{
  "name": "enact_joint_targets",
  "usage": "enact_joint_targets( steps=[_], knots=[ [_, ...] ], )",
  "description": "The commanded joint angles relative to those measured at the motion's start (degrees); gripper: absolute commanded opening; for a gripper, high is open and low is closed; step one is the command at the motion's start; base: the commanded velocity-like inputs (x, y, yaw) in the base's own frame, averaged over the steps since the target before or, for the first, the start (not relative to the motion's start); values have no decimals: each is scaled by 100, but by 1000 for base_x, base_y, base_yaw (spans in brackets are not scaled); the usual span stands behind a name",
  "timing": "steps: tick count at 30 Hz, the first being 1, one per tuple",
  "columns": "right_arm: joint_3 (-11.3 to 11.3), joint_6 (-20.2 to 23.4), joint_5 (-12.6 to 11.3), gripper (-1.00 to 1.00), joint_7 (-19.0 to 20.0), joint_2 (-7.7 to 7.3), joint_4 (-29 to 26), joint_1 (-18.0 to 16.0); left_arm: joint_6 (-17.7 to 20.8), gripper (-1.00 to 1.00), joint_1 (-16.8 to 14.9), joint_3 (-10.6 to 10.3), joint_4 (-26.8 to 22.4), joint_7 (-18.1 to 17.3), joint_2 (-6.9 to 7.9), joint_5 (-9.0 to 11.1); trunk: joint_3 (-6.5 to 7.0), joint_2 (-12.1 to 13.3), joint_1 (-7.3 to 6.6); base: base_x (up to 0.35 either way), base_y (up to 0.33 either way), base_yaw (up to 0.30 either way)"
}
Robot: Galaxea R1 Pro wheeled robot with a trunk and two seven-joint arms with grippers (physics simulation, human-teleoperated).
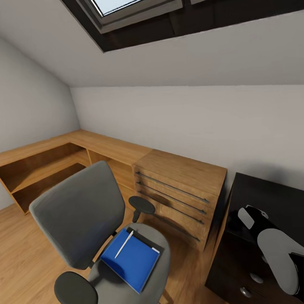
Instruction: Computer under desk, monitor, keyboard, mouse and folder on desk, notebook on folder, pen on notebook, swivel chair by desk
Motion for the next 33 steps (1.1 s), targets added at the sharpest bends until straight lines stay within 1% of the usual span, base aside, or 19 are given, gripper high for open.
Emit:
enact_joint_targets(
  steps=[1,12,15,16,18,19,22,25,33],
  knots=[
    [8,11,-82,-100,-48,-1,-11,-1,-5,100,2,48,-6,-41,0,-12,14,39,-22,0,0,0],
    [8,17,-82,-100,-48,-2,-22,-1,-1,100,2,48,-6,-40,0,-13,211,480,-264,0,0,0],
    [6,80,-86,-100,-48,-8,-44,-1,2,100,2,48,-6,-40,-5,-12,265,600,-330,0,0,0],
    [3,179,-91,-100,-48,-34,-59,-1,2,100,2,48,-6,-40,-6,-12,283,640,-352,0,0,0],
    [1,518,-105,-100,-45,-102,-167,-1,3,100,2,52,-6,-40,-8,-11,319,721,-396,0,0,0],
    [0,622,-108,-100,-43,-114,-215,-1,3,100,2,51,-6,-40,-8,-13,337,761,-418,0,0,0],
    [-4,1152,-111,-100,-40,-145,-507,-1,13,100,2,49,-6,-37,-14,-17,391,881,-484,0,0,0],
    [-8,1468,-115,-100,-44,-152,-672,-1,18,100,2,48,-6,-33,-21,-19,445,1001,-550,0,0,0],
    [-10,1624,-117,-100,-47,-148,-752,-1,20,100,2,48,-6,-31,-26,-19,593,1322,-725,0,0,-42]
  ],
)
